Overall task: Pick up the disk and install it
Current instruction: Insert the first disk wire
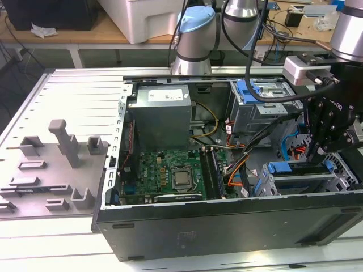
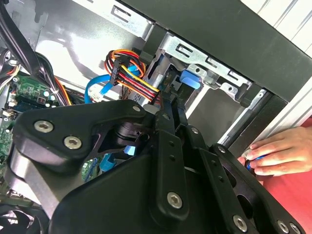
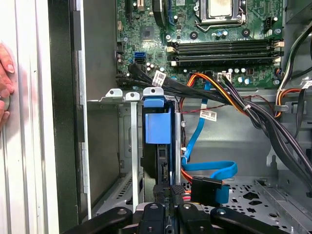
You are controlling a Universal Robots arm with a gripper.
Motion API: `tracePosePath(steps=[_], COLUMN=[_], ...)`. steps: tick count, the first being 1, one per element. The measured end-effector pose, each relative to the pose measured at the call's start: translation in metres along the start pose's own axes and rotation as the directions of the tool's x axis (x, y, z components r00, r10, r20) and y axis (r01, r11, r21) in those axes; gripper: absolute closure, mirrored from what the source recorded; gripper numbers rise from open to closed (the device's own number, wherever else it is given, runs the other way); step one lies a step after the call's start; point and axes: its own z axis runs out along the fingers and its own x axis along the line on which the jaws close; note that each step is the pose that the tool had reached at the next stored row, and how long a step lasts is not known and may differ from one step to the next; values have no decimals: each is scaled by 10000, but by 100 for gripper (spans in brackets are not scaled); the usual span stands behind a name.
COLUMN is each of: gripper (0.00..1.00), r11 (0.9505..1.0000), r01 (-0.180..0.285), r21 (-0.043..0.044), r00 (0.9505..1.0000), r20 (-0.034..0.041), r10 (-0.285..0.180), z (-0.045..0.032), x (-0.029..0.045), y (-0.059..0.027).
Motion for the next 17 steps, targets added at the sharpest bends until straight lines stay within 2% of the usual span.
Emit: tracePosePath(steps=[6,9,17], gripper=[83,83,83], r11=[10000,9997,9997], r01=[33,237,237], r21=[5,35,36], r00=[10000,9997,9997], r20=[3,10,12], r10=[-33,-237,-237], z=[1,-1,10], x=[0,1,3], y=[3,10,13])
